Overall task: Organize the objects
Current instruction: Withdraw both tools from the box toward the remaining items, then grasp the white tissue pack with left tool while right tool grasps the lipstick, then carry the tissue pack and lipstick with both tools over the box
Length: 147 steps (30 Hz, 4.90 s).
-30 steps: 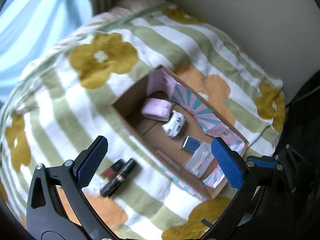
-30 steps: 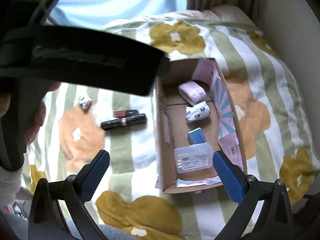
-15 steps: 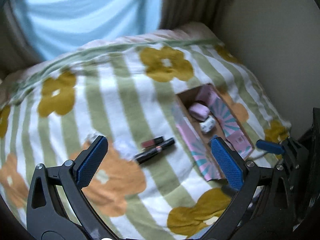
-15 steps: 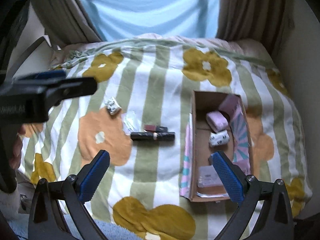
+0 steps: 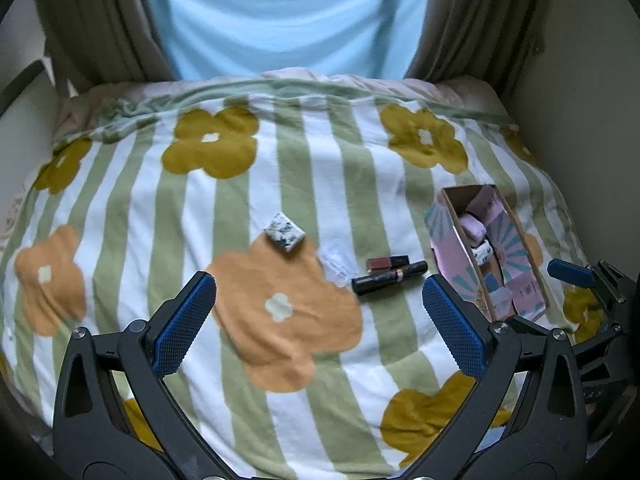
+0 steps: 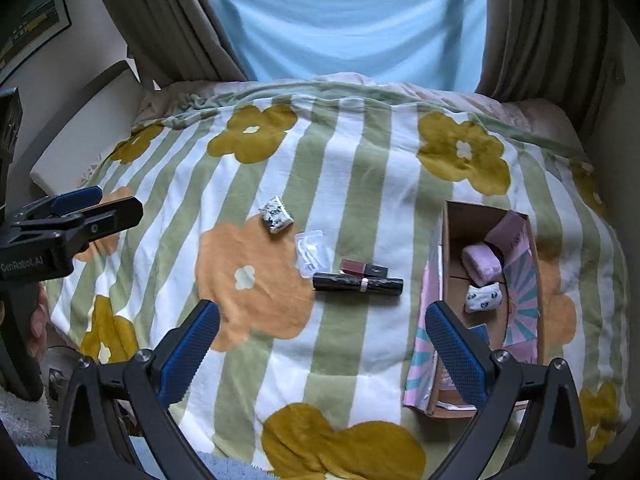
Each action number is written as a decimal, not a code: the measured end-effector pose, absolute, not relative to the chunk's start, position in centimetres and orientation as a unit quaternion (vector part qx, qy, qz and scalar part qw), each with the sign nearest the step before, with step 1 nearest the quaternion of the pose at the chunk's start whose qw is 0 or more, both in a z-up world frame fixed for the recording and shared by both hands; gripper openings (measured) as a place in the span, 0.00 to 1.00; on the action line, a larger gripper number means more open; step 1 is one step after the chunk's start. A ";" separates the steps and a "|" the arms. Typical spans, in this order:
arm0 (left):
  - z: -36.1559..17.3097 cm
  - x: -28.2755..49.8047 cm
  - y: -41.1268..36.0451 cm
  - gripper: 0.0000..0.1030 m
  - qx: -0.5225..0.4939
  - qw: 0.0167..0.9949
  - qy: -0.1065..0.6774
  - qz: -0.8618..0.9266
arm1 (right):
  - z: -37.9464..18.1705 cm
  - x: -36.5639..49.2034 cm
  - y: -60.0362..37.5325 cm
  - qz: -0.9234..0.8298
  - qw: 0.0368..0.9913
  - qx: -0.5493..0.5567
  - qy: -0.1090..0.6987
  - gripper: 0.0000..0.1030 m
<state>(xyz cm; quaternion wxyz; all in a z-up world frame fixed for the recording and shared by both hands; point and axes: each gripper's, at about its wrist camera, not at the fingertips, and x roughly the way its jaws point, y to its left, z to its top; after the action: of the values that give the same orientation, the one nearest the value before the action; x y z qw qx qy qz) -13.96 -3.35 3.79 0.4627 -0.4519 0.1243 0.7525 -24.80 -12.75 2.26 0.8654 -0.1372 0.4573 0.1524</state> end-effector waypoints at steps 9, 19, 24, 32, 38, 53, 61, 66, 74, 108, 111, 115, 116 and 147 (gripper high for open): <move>3.0 -15.6 -4.0 1.00 -0.453 0.461 0.139 0.751 | 1.6 -23.5 -11.7 0.157 0.858 -0.141 0.468 0.99; -0.6 -19.4 -1.2 1.00 -0.449 0.493 0.183 0.722 | -1.6 -18.0 -11.5 0.112 0.842 -0.130 0.512 0.99; -4.3 -21.4 1.9 1.00 -0.447 0.509 0.215 0.703 | -4.7 -14.2 -11.7 0.072 0.833 -0.119 0.535 0.99; -11.6 -23.6 7.8 1.00 -0.446 0.535 0.261 0.669 | -11.9 -8.6 -12.2 0.024 0.809 -0.112 0.577 0.99; -17.1 -24.1 11.7 1.00 -0.447 0.551 0.292 0.641 | -17.2 -5.5 -12.4 -0.004 0.789 -0.114 0.604 0.99; -24.3 -23.0 16.9 0.97 -0.459 0.575 0.323 0.595 | -23.0 -4.2 -14.3 -0.114 0.747 -0.022 0.654 0.88; -25.9 -23.0 18.0 0.74 -0.475 0.573 0.326 0.584 | -23.1 -4.9 -14.7 -0.113 0.745 -0.014 0.657 0.78; -26.2 -23.2 18.2 0.67 -0.479 0.571 0.323 0.583 | -22.8 -5.5 -15.0 -0.118 0.746 -0.007 0.655 0.78; -25.4 -23.6 17.9 0.67 -0.481 0.569 0.314 0.588 | -21.2 -6.7 -15.0 -0.113 0.758 -0.009 0.643 0.78; -5.4 -19.3 1.1 0.67 -0.521 0.449 0.150 0.710 | -1.8 -16.9 -5.7 0.008 0.834 -0.071 0.547 0.78; -5.0 -17.4 -0.9 0.67 -0.528 0.437 0.147 0.713 | -2.1 -19.4 -5.1 0.026 0.831 -0.094 0.548 0.78; -5.2 -15.3 -2.8 0.67 -0.534 0.428 0.154 0.713 | -2.6 -21.2 -5.1 0.038 0.826 -0.106 0.552 0.78; -5.2 -14.9 -3.2 0.67 -0.536 0.431 0.147 0.711 | -2.6 -21.4 -5.2 0.040 0.826 -0.106 0.552 0.78; 3.4 -6.4 10.4 0.67 -0.466 0.551 0.177 0.669 | 4.5 -24.7 -19.9 -0.082 0.867 -0.016 0.491 0.78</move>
<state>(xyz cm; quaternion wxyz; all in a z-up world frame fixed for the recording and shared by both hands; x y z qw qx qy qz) -6.38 10.39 3.42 0.5510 -0.4664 0.1766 0.6691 -24.66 -19.93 4.50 0.8669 -0.0163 0.4915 -0.0821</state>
